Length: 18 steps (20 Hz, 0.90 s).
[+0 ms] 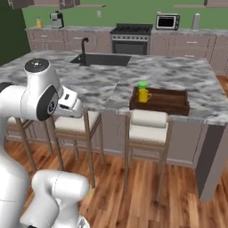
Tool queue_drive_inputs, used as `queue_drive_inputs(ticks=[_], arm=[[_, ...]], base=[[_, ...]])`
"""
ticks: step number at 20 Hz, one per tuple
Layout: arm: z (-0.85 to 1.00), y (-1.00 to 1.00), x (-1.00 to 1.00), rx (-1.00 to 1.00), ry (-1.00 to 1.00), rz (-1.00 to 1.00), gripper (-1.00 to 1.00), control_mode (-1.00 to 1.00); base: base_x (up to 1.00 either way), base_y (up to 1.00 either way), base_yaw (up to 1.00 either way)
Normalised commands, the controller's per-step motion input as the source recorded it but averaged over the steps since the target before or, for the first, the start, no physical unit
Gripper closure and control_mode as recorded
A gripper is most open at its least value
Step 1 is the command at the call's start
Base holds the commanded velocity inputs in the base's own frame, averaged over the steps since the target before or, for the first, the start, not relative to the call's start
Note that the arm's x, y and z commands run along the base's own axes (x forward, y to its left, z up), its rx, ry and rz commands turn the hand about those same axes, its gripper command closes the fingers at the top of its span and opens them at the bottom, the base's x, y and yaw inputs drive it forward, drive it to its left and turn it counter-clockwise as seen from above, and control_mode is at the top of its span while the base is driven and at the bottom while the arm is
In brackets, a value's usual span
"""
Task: There is a tray on the dining counter. Grab the cup, mug, and pitcher and place them on the tray. The pitcher may be placed next to the tray if it cannot fit the tray.
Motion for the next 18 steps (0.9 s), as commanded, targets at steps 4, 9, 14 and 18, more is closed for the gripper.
queue_drive_inputs(ticks=[4, 9, 14, 18], arm=[[0.0, 0.0, 0.0, 0.0, 0.0, 0.0, -1.0, 1.0], [0.0, 0.0, 0.0, 0.0, 0.0, 0.0, -1.0, 1.0], [0.0, 0.0, 0.0, 0.0, 0.0, 0.0, -1.0, 1.0], [0.0, 0.0, 0.0, 0.0, 0.0, 0.0, -1.0, 1.0]], base=[[0.0, 1.0, 0.0], [0.0, 1.0, 0.0], [0.0, 1.0, 0.0], [0.0, 1.0, 0.0]])
